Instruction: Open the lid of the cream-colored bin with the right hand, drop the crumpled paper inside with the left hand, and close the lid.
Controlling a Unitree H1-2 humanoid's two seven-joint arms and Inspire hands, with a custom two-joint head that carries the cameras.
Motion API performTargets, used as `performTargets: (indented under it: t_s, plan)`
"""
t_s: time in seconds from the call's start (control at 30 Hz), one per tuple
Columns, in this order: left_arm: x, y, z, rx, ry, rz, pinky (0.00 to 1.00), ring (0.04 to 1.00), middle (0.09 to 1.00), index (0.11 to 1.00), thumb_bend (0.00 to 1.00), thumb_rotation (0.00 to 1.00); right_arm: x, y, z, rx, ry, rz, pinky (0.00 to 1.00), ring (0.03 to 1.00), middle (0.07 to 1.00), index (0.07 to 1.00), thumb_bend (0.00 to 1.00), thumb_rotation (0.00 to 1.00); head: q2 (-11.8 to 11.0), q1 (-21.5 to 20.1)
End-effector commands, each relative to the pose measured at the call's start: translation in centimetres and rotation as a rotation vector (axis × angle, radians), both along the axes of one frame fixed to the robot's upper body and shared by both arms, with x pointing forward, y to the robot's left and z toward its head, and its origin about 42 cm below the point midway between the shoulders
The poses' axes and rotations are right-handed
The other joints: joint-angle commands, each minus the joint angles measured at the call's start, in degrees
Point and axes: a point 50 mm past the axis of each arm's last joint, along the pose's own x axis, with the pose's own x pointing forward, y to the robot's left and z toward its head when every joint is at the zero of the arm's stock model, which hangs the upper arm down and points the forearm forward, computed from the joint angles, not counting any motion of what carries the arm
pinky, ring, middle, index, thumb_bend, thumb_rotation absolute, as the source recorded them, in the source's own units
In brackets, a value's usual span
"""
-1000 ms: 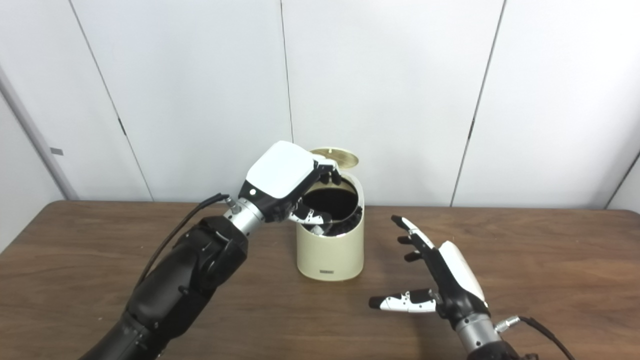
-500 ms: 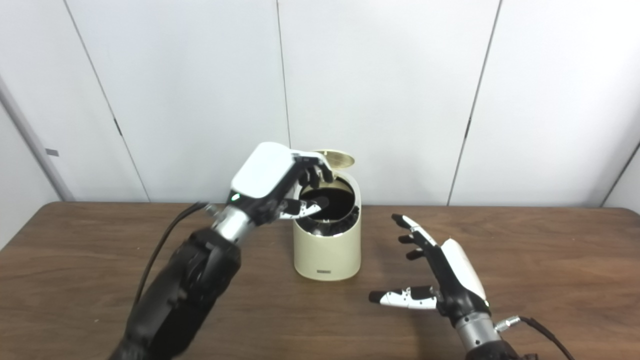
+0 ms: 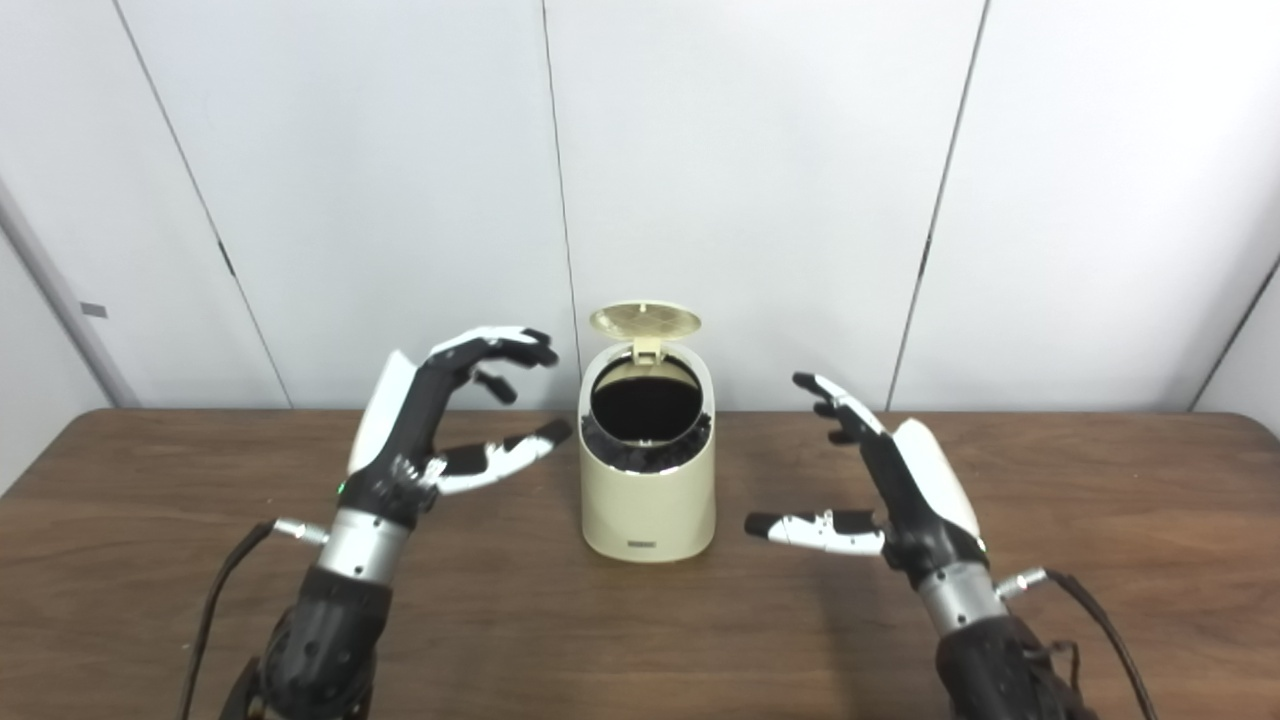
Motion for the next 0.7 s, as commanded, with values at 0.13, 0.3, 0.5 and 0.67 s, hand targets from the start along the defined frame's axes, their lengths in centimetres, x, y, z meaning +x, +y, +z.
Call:
performTargets:
  t_s: [0.13,0.3,0.5,0.67]
  plan:
    - [-1.9,0.8,-0.7,-0.077,0.013,-0.014,0.56,0.696,0.769,0.783,0.65,0.19,2.3,1.6,6.7,-0.064,-0.188,0.087,0.74,0.865,0.888,0.870,0.75,0.51,-0.6,-0.3]
    - [-2.7,1.4,-2.4,-0.115,0.072,-0.019,0.57,0.696,0.761,0.778,0.64,0.16,3.0,2.8,9.2,-0.108,-0.214,0.135,0.69,0.824,0.880,0.885,0.73,0.53,-0.9,-0.3]
    - [-3.6,2.1,-4.4,-0.130,0.152,-0.010,0.61,0.722,0.768,0.784,0.64,0.17,3.8,4.0,11.3,-0.177,-0.273,0.167,0.64,0.801,0.870,0.857,0.71,0.53,-1.2,-0.2]
    - [-4.1,2.6,-5.8,-0.117,0.205,0.001,0.64,0.740,0.784,0.801,0.64,0.18,4.0,4.9,13.0,-0.234,-0.251,0.170,0.65,0.839,0.895,0.876,0.73,0.58,-1.3,-0.2]
